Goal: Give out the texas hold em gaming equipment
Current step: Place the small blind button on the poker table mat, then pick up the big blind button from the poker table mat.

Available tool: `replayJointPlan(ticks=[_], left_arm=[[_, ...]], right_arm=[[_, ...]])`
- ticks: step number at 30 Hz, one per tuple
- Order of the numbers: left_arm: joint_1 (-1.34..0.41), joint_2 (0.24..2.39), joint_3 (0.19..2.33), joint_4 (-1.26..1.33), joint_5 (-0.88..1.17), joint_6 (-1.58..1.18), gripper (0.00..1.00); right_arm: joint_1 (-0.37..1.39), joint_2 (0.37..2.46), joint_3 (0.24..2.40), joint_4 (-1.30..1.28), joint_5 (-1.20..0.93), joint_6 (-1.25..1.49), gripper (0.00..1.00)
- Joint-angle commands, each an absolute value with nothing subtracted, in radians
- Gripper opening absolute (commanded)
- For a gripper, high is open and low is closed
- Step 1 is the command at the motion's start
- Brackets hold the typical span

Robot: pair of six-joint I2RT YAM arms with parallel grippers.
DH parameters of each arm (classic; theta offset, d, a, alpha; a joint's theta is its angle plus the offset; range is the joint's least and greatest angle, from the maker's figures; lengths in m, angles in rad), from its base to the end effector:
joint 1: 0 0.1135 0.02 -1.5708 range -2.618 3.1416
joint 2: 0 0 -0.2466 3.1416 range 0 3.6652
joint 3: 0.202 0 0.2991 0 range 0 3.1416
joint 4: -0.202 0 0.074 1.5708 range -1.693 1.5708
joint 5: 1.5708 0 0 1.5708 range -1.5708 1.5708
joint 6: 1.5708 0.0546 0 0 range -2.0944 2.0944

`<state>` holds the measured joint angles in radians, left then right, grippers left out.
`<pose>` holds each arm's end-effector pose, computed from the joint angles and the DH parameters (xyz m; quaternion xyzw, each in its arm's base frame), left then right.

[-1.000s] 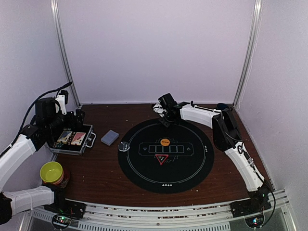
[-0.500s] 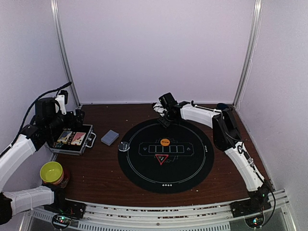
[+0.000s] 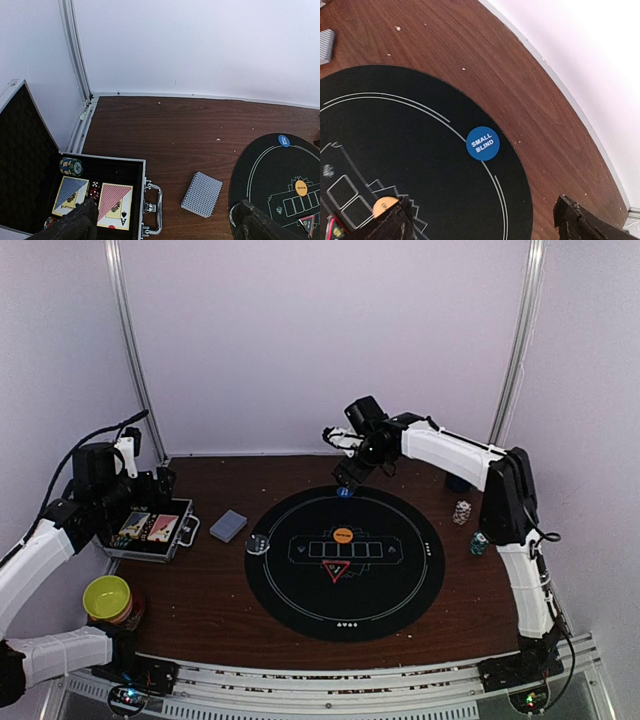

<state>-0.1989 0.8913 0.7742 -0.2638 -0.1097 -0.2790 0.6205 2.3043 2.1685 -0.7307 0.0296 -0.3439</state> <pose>0.2778 -0.0499 0.2830 -0.0638 0.8250 -0.0883 0.5545 0.4621 0.3282 0.2185 -0.4307 0.8339 0.0338 0.3435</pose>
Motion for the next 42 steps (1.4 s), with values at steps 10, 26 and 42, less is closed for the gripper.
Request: replayJointPlan(ticks=[10,26,42], left_arm=[[-0.188,0.873,0.788,-0.244,-0.104,-0.278,0.98],[-0.187,0.87,0.79,-0.243,-0.091,-0.28,0.98],[-0.185,0.87,0.79,-0.243,-0.091,-0.279,0.98]], right_arm=[[0.67,2.262,1.998,-0.849,-0.185,-0.262,1.0],[0.693,2.395,2.028,-0.89,-0.224,-0.242,0.92],[0.693,2.396,1.979,-0.901,-0.247,-0.241,0.61]])
